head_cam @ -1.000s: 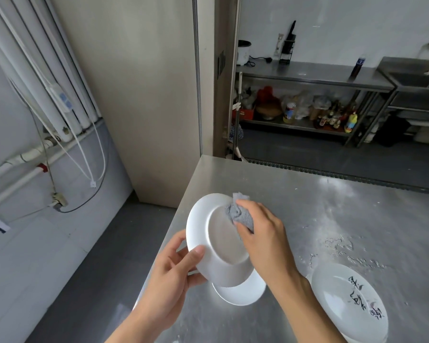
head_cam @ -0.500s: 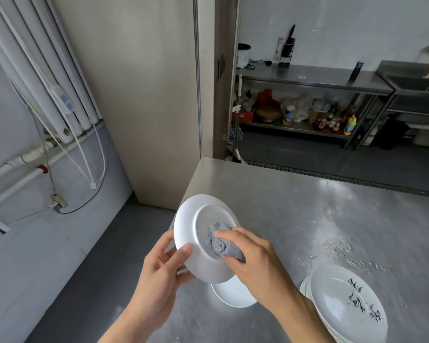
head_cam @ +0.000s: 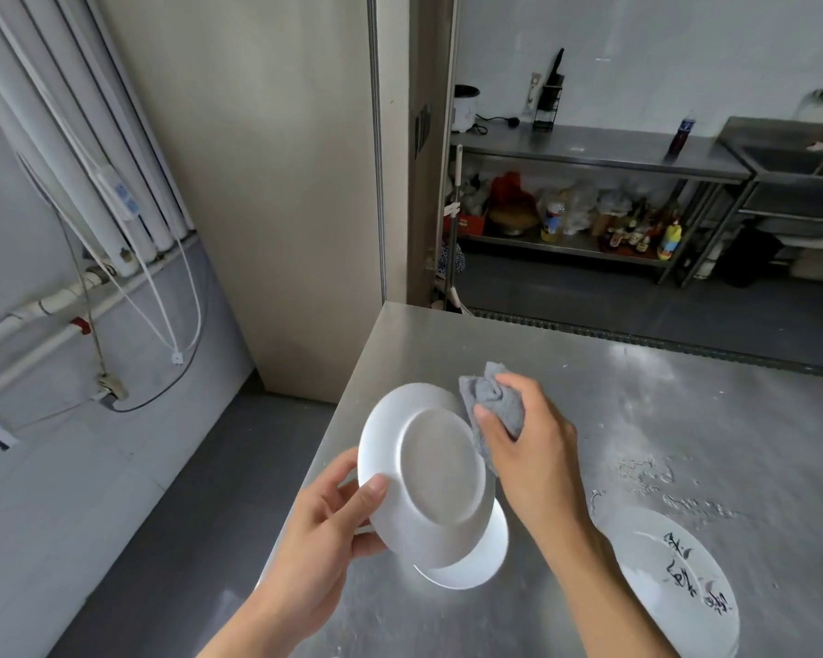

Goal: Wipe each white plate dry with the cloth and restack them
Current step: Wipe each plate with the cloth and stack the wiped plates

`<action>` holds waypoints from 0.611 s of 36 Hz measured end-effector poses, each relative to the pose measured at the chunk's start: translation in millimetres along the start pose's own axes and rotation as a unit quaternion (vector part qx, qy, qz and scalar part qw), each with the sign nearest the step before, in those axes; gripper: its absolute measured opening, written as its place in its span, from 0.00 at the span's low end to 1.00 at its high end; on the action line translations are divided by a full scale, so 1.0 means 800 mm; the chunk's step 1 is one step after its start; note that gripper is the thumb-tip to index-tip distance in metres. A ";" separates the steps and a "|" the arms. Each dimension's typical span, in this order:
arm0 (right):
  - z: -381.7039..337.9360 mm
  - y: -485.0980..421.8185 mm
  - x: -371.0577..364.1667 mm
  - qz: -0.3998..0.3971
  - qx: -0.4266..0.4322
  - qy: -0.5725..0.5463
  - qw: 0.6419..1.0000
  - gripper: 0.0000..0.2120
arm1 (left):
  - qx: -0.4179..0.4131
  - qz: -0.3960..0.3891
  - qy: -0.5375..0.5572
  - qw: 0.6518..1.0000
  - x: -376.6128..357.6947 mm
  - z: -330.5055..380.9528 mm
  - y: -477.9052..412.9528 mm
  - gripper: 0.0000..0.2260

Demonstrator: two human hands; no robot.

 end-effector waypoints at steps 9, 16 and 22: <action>-0.056 0.014 -0.050 -0.136 0.112 -0.009 0.984 0.21 | -0.008 -0.008 -0.034 0.999 -0.020 -0.006 -0.004 0.13; -0.072 0.050 -0.081 -0.205 0.153 -0.025 0.966 0.22 | 0.002 0.054 0.026 0.998 -0.003 -0.009 -0.010 0.18; -0.079 0.062 -0.089 -0.215 0.170 -0.023 0.962 0.20 | 0.006 0.075 0.049 0.996 0.010 -0.010 -0.006 0.19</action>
Point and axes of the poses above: each hand's wrist, its own y-axis away from the middle knuckle, its own x-axis out of the back of the hand, z = x × y, the point moved 4 cm from there along -y, towards the middle knuckle
